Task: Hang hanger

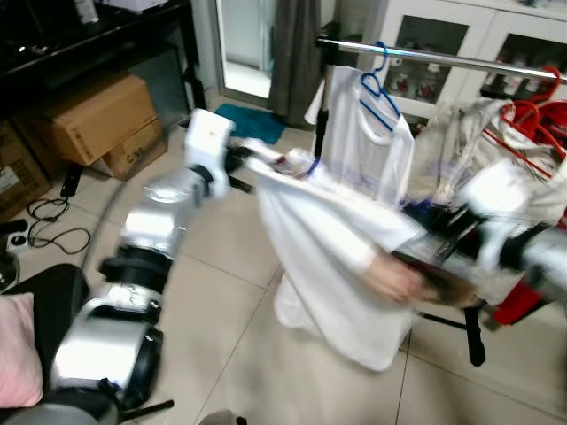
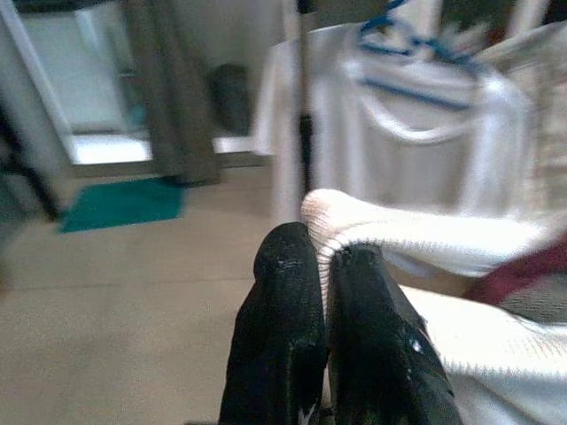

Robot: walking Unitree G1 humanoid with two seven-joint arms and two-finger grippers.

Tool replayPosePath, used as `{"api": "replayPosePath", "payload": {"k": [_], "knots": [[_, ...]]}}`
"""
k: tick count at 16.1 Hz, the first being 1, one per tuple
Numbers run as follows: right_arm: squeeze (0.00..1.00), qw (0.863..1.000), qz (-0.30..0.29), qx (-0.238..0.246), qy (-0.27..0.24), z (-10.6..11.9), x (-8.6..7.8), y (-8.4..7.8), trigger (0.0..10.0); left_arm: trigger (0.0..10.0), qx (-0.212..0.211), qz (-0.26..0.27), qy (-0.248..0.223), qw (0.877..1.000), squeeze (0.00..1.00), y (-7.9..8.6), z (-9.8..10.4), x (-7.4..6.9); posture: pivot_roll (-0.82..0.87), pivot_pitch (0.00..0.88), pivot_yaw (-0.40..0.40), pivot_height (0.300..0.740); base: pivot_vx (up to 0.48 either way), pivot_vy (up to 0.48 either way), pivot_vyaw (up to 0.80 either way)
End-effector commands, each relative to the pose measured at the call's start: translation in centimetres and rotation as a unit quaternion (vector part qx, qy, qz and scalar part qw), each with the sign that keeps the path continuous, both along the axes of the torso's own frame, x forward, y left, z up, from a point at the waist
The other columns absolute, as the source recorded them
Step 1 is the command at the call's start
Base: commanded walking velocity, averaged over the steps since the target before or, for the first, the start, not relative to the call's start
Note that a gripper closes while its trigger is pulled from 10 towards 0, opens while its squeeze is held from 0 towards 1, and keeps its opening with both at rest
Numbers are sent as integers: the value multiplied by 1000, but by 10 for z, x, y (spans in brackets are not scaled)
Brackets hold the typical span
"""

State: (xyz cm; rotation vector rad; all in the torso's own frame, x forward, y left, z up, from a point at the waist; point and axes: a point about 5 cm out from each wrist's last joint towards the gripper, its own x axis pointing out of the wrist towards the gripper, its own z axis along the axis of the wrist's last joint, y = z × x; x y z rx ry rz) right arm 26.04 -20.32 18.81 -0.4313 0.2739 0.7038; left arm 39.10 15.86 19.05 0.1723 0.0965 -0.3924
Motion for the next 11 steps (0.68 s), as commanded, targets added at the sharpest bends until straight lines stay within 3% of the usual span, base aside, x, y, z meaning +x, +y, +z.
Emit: {"api": "replayPosePath", "payload": {"k": [1,3,4,6,7,8,10,11], "knots": [[0,999,-21,-45,16,-8,-2,-11,0,0,10,77,-60,995,0,32,32,6,-65,0,2,740,0,0,0],[0,994,12,-98,36,-23,-4,2,0,0,49,74,-112,990,0,31,62,11,-59,0,-3,740,0,0,0],[0,993,22,-109,40,-27,-4,6,0,0,55,60,-116,990,0,25,64,12,-59,0,-3,740,0,0,0],[0,990,50,-124,47,-42,-2,31,0,0,76,-34,-116,990,0,-24,59,10,-60,0,1,740,0,0,0],[0,991,46,-112,52,-45,1,43,0,0,89,-88,-107,986,0,-55,46,4,-61,0,3,740,0,0,0],[0,991,47,-112,55,-47,1,47,0,0,95,-105,-106,984,0,-66,41,2,-61,0,3,740,0,0,0],[0,993,32,-101,57,-48,5,56,0,0,112,-177,-98,973,0,-109,21,-14,-70,0,13,740,0,0,0],[0,994,22,-92,57,-47,7,57,0,0,116,-186,-97,971,0,-113,18,-16,-71,0,14,740,0,0,0]]}}
